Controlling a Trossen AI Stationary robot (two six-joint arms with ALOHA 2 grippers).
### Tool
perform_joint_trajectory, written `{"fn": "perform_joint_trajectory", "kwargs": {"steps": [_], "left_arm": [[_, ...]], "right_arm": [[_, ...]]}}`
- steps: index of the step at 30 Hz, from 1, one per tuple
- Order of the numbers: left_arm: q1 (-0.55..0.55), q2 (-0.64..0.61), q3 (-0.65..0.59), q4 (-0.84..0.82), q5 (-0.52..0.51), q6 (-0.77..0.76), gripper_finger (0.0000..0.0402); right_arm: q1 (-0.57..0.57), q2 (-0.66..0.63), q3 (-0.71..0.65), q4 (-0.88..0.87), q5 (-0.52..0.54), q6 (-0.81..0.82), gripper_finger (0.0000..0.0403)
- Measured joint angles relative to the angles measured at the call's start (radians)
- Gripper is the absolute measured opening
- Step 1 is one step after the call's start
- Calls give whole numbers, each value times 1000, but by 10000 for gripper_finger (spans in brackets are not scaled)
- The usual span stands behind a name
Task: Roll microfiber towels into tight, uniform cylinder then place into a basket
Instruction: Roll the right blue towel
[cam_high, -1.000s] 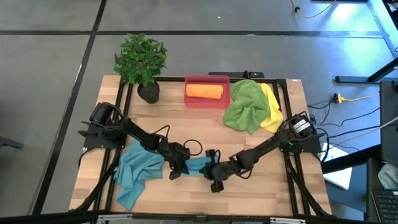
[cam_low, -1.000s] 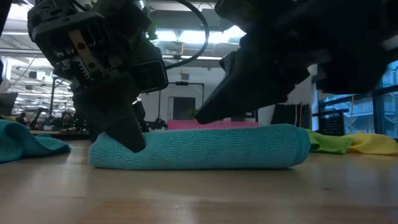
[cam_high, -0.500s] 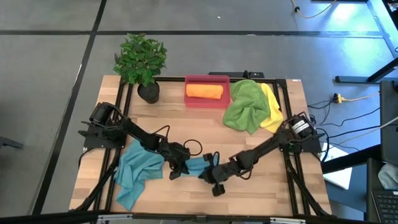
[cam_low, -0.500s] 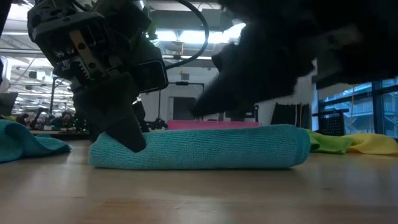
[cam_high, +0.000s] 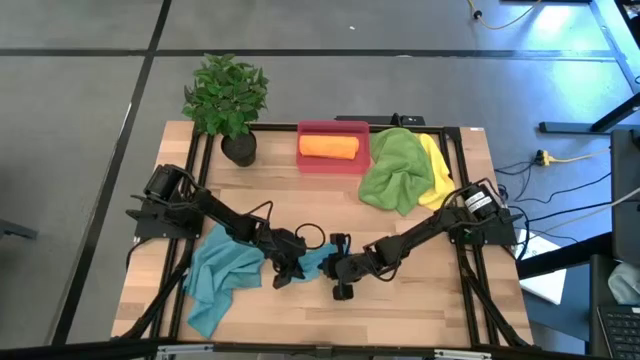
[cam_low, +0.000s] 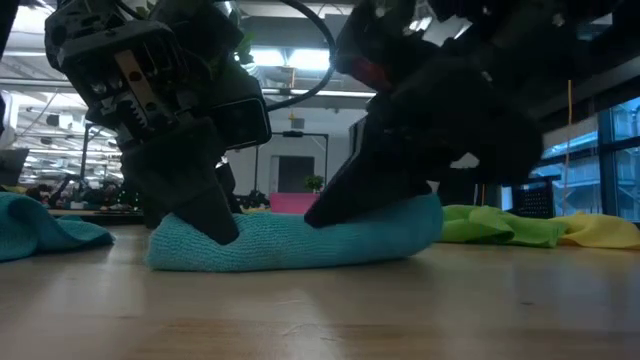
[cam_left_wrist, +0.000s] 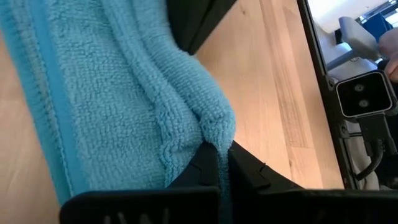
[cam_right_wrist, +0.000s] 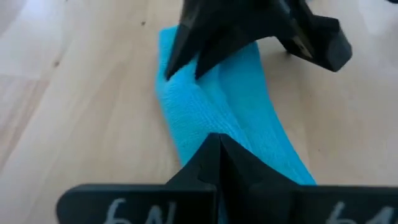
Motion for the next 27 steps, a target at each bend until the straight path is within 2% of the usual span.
{"fn": "perform_joint_trajectory", "kwargs": {"steps": [4,11,18,27], "left_arm": [[0,0,0,0,-9,5,14],[0,-1,0,0,-23,30,62],[2,-66,-2,-14,-31,68,105],[2,-226,-1,-144,-182,157,123]], "right_arm": [[-25,0,0,-8,-22,6,6],[-56,6,2,-31,-66,42,6],[-79,57,6,-14,-97,76,6],[-81,77,6,7,-107,84,6]]}}
